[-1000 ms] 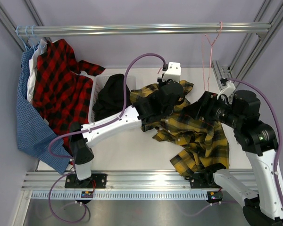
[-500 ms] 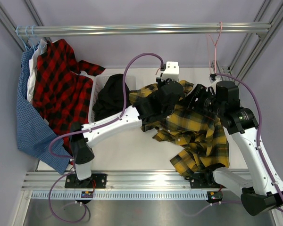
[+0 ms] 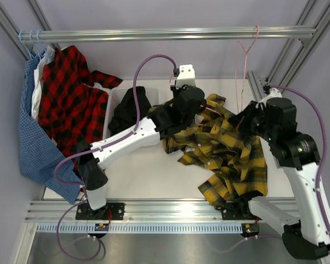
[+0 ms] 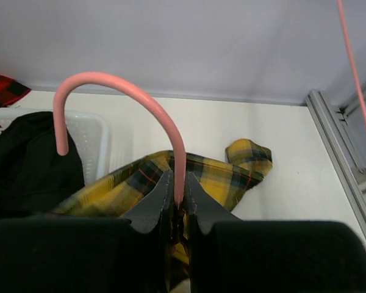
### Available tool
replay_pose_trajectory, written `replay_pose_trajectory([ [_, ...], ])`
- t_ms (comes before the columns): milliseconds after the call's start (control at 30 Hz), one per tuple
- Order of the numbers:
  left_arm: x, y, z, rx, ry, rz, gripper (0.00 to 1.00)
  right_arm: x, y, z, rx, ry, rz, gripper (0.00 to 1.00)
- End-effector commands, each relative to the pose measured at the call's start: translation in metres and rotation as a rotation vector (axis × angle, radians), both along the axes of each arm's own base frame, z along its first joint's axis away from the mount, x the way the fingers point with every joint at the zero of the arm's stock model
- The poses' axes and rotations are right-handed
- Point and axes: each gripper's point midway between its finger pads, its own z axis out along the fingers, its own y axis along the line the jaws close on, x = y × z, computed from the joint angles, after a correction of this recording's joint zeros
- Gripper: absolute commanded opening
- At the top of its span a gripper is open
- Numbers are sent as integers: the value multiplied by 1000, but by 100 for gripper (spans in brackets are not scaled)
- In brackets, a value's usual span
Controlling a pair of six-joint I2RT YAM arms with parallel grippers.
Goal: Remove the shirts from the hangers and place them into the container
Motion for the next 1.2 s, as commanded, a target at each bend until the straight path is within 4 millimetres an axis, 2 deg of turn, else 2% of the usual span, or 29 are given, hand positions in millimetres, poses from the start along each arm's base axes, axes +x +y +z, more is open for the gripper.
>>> replay_pose_trajectory([
  [0, 7, 41, 32, -124, -35, 102, 0, -29, -47, 18, -156, -57, -139, 0],
  [133, 13, 63, 22, -133, -4, 129, 0, -45, -65, 3, -207, -9, -199, 0],
  [167, 13, 69, 26, -142, -8, 129, 0, -49, -70, -7, -225, 17, -219, 0],
  [267, 9, 75, 27, -121, -3, 89, 0, -51, -78, -20, -249, 52, -256, 0],
  [333, 6, 71, 28, -126, -12, 31, 0, -50, -84, -22, -272, 60, -283, 0],
  [367, 2, 73, 14, -92, 3, 21, 0, -48, -91, -25, -307, 72, -309, 0],
  [400, -2, 82, 22, -114, -13, 24, 0, -48, -93, -27, -323, 82, -318, 0],
  [433, -3, 87, 20, -112, -11, 31, 0, -48, -96, -27, -333, 87, -327, 0],
  [467, -3, 93, 19, -104, -10, 43, 0, -48, -96, -29, -349, 102, -317, 0],
  [533, -3, 102, 11, -61, -5, 70, 0, -47, -91, -21, -343, 79, -277, 0],
  [567, -4, 102, 10, -38, 0, 66, 0, -45, -79, -16, -339, 57, -193, 1],
  [600, -3, 97, 5, -24, 21, 50, 0, -43, -71, -13, -329, 46, -145, 17],
  [633, -4, 91, 4, -32, 28, 32, 0, -44, -57, -9, -301, 28, -62, 25],
  [667, -5, 84, 2, -33, 35, 15, 0, -39, -52, -8, -314, 18, -18, 28],
  [800, -9, 57, 4, -2, 49, -17, 0, -30, -31, -10, -319, 7, 125, 29],
  [833, -8, 44, 8, 8, 44, -31, 0, -29, -29, -7, -321, -1, 141, 32],
  [900, -7, 40, 9, 34, 50, -17, 0, -25, -22, -5, -333, -6, 197, 36],
  [1033, 2, 31, 8, 59, 56, 6, 0, -19, -13, 12, -351, -72, 273, 50],
  [1167, 6, 26, 6, 74, 61, 13, 0, -5, -8, 9, -380, -65, 297, 56],
])
